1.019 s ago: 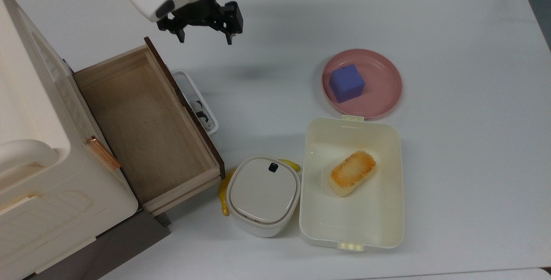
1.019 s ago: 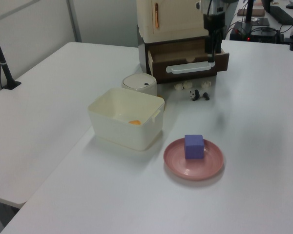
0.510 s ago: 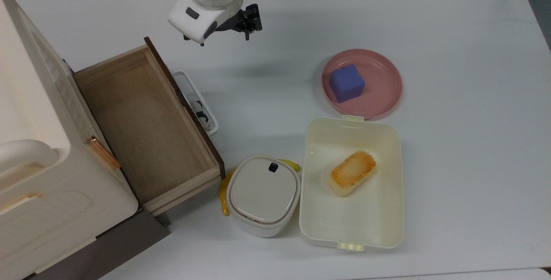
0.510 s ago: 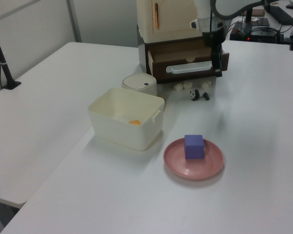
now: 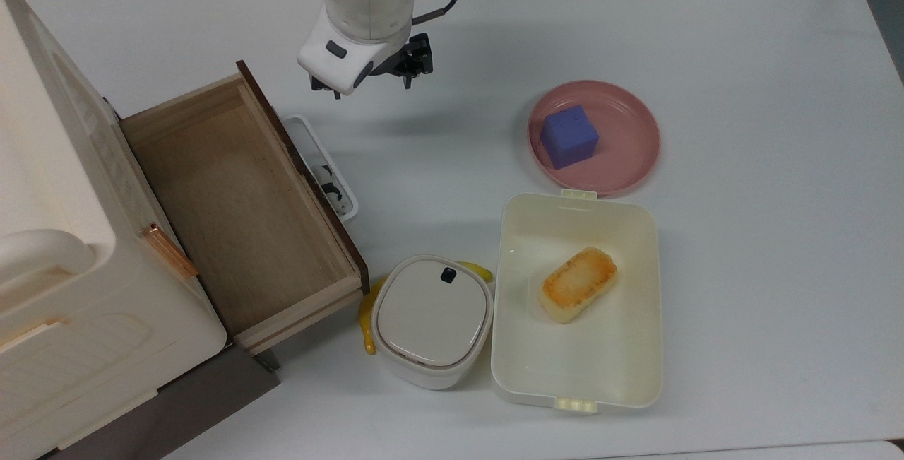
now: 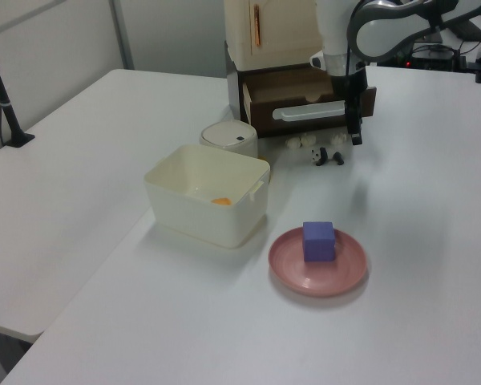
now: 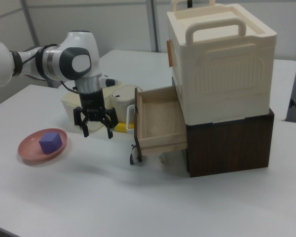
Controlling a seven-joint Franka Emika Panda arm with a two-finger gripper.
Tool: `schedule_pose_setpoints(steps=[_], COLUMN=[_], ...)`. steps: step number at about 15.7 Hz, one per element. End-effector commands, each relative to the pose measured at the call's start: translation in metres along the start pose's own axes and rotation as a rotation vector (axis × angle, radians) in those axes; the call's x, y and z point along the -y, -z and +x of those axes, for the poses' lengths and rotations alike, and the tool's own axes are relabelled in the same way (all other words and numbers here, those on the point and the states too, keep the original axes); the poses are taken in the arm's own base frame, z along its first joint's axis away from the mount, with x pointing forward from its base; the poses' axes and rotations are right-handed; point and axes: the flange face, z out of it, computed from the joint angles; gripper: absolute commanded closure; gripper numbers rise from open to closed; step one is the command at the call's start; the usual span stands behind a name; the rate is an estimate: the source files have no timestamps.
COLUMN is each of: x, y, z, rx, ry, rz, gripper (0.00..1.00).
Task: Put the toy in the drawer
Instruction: 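Move the open gripper over the black-and-white panda toy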
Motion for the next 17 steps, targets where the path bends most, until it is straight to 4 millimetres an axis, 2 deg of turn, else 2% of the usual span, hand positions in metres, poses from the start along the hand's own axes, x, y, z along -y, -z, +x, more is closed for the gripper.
schedule_pose_setpoints(steps=[1, 2, 5, 7, 8, 10, 12, 13, 15, 17], x=[-0.020, -0.021, -0.022, -0.032, -0.036, -0.032, -0.019, -0.013, -0.001, 0.004], y=[0.007, 0.016, 0.024, 0.034, 0.046, 0.055, 0.042, 0.034, 0.017, -0.003], z=[-0.012, -0.012, -0.012, -0.013, -0.022, -0.047, -0.069, -0.072, -0.066, -0.054], rx=[-0.034, -0.050, -0.068, -0.127, -0.161, -0.202, -0.275, -0.328, -0.400, -0.377], ry=[-0.055, -0.091, -0.168, -0.190, -0.201, -0.203, -0.194, -0.190, -0.185, -0.154], rz=[0.049, 0.066, 0.069, 0.063, 0.062, 0.061, 0.054, 0.048, 0.033, 0.002], gripper=[0.00, 0.00, 0.00, 0.00, 0.00, 0.00, 0.00, 0.00, 0.00, 0.00])
